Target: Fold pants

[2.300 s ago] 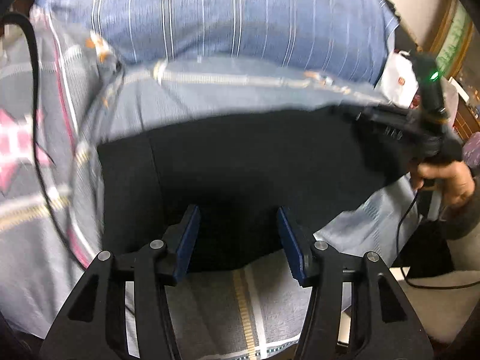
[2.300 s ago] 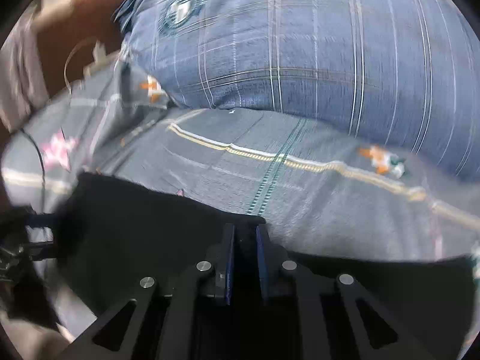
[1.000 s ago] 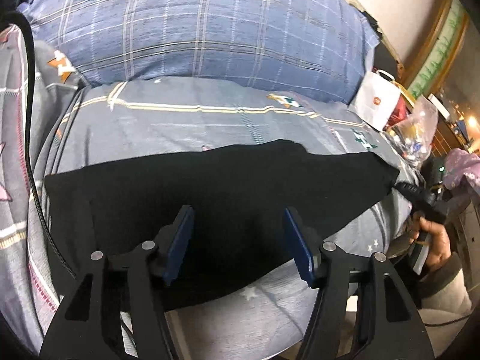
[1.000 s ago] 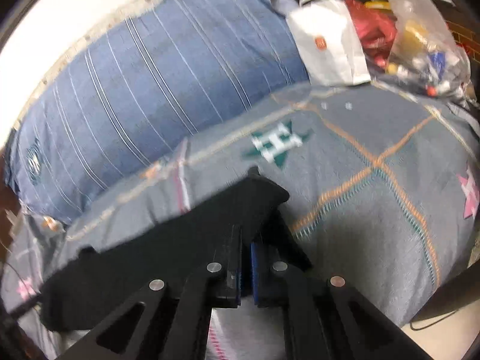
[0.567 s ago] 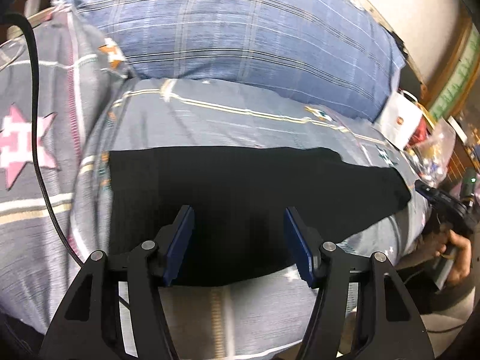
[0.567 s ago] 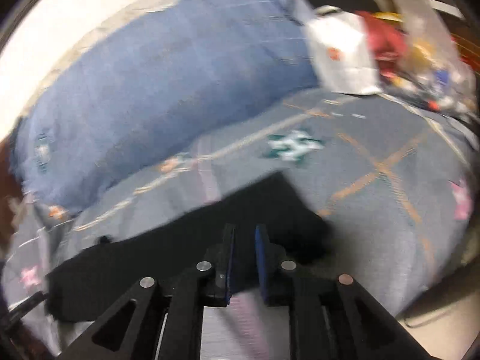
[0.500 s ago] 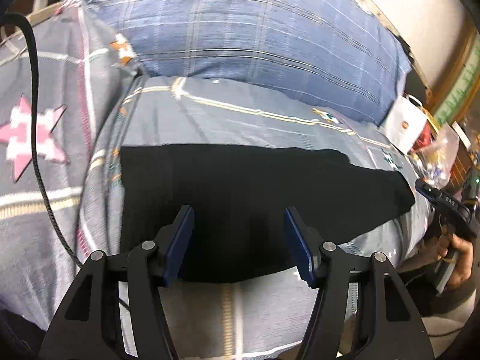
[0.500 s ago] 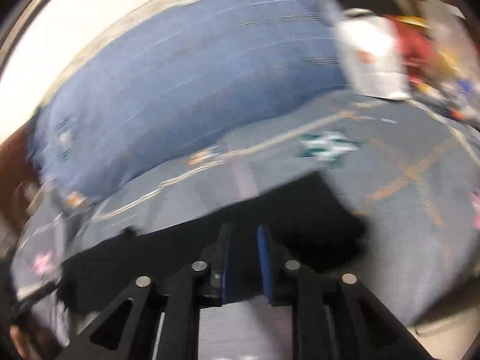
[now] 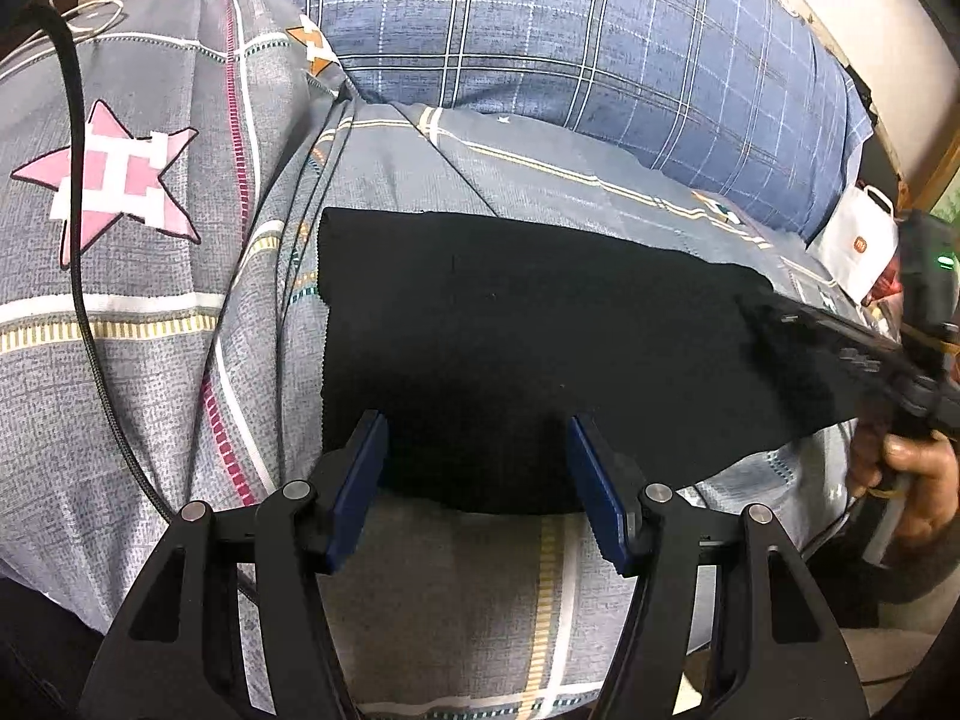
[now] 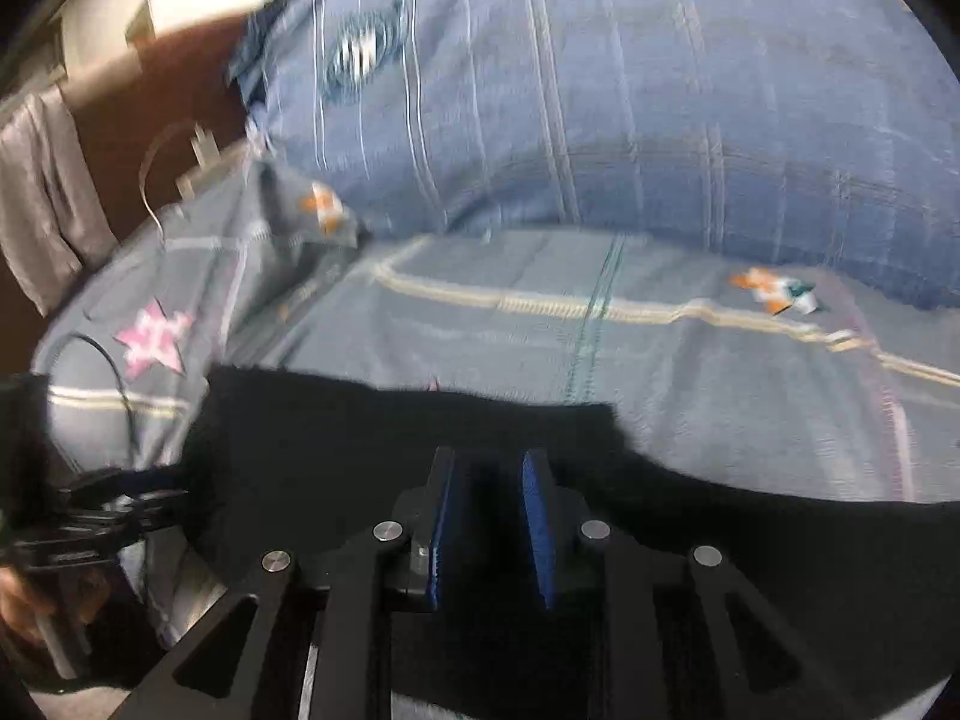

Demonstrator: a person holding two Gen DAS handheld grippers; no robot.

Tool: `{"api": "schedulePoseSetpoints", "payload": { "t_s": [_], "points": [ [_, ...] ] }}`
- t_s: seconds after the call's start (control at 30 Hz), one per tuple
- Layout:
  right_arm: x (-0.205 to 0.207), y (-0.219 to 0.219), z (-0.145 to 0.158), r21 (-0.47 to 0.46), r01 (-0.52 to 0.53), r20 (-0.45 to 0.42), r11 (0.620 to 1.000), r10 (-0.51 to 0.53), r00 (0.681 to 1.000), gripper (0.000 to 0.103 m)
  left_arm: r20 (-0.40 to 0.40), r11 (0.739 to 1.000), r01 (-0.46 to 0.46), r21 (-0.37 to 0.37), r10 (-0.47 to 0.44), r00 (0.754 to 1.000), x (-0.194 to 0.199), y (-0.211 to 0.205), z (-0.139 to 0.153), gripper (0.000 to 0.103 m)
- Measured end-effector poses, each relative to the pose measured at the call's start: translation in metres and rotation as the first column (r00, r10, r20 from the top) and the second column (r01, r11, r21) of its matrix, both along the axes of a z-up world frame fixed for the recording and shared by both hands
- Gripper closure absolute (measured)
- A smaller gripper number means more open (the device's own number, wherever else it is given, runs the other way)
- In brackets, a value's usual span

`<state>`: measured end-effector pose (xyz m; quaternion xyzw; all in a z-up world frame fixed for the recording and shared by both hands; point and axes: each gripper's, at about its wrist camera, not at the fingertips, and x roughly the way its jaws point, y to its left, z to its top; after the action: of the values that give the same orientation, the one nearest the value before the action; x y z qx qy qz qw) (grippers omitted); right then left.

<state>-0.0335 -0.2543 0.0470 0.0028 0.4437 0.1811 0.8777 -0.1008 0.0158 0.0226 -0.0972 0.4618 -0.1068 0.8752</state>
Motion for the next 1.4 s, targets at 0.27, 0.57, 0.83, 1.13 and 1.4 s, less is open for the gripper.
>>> {"api": "schedulePoseSetpoints", "payload": {
  "t_s": [0.27, 0.57, 0.83, 1.13, 1.4],
  "points": [
    [0.005, 0.003, 0.003, -0.008, 0.014, 0.005, 1.0, -0.014, 1.0, 0.075, 0.001, 0.999, -0.014, 0.035, 0.014, 1.0, 0.001, -0.002, 0.001, 0.041],
    [-0.038, 0.014, 0.019, 0.012, -0.031, 0.047, 0.999, 0.03, 0.998, 0.069, 0.055, 0.998, -0.015, 0.062, 0.011, 0.998, -0.005, -0.011, 0.021, 0.041],
    [-0.06, 0.013, -0.001, -0.041, -0.026, -0.009, 0.999, 0.026, 1.0, 0.069, 0.065, 0.997, 0.04, 0.069, -0.045, 0.997, -0.001, -0.042, 0.017, 0.041],
    [-0.07, -0.011, -0.001, -0.011, 0.034, 0.002, 0.999, -0.034, 0.999, 0.067, 0.069, 0.991, 0.05, 0.128, -0.059, 0.996, -0.003, -0.065, 0.012, 0.041],
    [-0.066, -0.045, 0.009, 0.019, 0.138, 0.01, 0.99, -0.138, 0.99, 0.066, 0.098, 0.982, 0.119, 0.147, -0.134, 0.986, 0.003, -0.099, 0.024, 0.041]
  ]
}}
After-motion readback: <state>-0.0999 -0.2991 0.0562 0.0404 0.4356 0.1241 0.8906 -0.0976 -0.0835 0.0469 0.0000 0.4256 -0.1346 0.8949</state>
